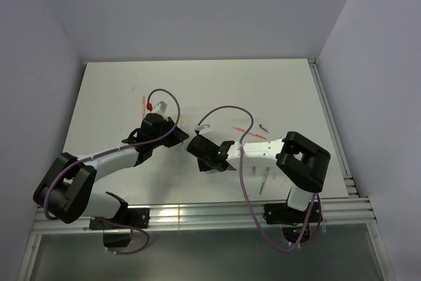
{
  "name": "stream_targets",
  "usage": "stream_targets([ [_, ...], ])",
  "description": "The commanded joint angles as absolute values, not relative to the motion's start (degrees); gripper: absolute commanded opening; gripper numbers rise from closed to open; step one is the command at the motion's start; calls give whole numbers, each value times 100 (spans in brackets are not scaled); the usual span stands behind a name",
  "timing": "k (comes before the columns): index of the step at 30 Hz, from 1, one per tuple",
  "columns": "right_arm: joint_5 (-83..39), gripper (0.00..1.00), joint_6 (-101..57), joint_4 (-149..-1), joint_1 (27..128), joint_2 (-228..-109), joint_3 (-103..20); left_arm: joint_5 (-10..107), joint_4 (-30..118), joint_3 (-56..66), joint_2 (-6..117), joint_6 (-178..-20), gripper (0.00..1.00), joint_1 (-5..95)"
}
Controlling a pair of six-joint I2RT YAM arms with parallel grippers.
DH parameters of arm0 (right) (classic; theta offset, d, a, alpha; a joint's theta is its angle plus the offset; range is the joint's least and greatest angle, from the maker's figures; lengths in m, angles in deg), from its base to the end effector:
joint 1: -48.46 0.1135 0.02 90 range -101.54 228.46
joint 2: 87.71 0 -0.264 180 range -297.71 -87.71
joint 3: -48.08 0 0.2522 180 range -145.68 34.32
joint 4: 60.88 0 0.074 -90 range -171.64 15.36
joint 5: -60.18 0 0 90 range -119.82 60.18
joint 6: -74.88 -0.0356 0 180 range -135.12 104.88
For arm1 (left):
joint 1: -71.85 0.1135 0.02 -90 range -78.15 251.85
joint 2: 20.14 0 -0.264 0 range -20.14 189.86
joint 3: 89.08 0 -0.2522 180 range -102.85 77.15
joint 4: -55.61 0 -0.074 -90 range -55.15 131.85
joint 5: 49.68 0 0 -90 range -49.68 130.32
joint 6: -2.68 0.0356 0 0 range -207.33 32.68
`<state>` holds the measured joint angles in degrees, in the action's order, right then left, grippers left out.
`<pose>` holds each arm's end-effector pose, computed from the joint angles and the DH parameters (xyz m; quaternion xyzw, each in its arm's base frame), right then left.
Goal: Insert the pens into the pen caps
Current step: Move the pen cap to the center of the board.
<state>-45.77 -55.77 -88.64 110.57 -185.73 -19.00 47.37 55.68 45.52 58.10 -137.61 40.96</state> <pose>0.1627 0.2865 0.1528 -0.1408 0.9439 0.1253 0.2711 0.2295 -0.1424 0.1760 -0.1186 0.8686 -0.3520 0.3279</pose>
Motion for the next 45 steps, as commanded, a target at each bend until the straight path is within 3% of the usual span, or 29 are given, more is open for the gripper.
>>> stream_targets([
  [1, -4968, 0, -5678, -9055, 11034, -18756, -2044, 4621, 5618, 4376, 5545, -13654, 0, 4074],
  [45, -4380, 0, -5063, -8510, 9602, -19301, -2844, 4560, 5425, 4253, 5431, -13566, 0, 4074],
])
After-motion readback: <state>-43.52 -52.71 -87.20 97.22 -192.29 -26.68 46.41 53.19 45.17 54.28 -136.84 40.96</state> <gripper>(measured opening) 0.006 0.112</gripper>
